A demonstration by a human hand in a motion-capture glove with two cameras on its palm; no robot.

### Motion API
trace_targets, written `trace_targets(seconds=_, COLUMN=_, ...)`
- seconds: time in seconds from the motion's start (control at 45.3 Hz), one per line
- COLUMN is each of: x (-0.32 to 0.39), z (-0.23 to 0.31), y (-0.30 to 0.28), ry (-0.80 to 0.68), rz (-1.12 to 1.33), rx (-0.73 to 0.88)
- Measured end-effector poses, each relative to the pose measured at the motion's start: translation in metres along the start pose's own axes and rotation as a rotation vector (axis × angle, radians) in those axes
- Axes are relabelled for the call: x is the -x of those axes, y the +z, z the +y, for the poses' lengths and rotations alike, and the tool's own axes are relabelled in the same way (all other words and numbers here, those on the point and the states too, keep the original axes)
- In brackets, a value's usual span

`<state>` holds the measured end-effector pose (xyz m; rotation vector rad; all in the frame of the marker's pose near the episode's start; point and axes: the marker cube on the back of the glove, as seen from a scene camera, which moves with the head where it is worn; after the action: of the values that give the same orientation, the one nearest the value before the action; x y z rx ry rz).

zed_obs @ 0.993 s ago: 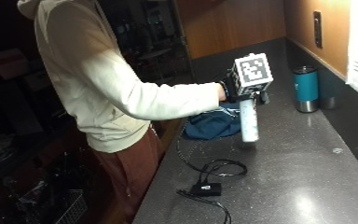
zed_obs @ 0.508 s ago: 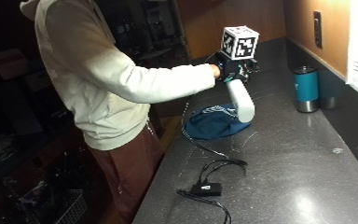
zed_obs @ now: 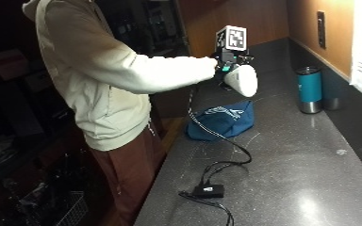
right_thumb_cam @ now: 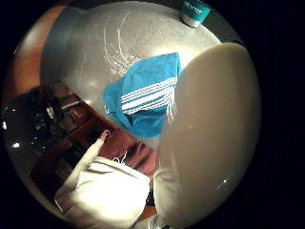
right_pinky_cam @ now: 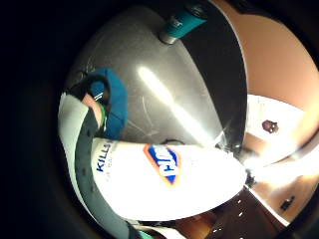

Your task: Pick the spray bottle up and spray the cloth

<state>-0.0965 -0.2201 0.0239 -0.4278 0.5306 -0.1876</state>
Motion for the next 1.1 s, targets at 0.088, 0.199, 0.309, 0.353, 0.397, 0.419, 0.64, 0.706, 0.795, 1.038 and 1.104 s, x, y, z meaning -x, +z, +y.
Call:
trace_targets(seconds=0.088, x=0.01, z=-0.005, y=0.012, ry=-0.003, rz=0.042, rx=0.033)
trace_targets(seconds=0.199, x=0.016, z=-0.007, y=0.026, ry=0.001, rz=0.071, rx=0.054)
trace_targets(seconds=0.309, x=0.018, z=-0.003, y=0.026, ry=-0.008, rz=0.084, rx=0.062)
trace_targets(seconds=0.353, x=0.018, z=-0.002, y=0.023, ry=-0.012, rz=0.085, rx=0.052)
trace_targets(seconds=0.397, x=0.018, z=-0.001, y=0.019, ry=-0.013, rz=0.088, rx=0.043)
trace_targets(seconds=0.419, x=0.018, z=0.0, y=0.017, ry=-0.012, rz=0.089, rx=0.041)
trace_targets(seconds=0.64, x=0.016, z=0.0, y=0.004, ry=-0.023, rz=0.08, rx=0.006)
trace_targets(seconds=0.706, x=0.017, z=-0.001, y=0.006, ry=-0.017, rz=0.079, rx=0.02)
trace_targets(seconds=0.795, x=0.018, z=-0.002, y=0.014, ry=-0.016, rz=0.074, rx=0.036)
trace_targets(seconds=1.038, x=0.016, z=-0.003, y=0.012, ry=-0.008, rz=0.005, rx=-0.004)
trace_targets(seconds=1.104, x=0.016, z=-0.001, y=0.002, ry=-0.016, rz=-0.058, rx=-0.044)
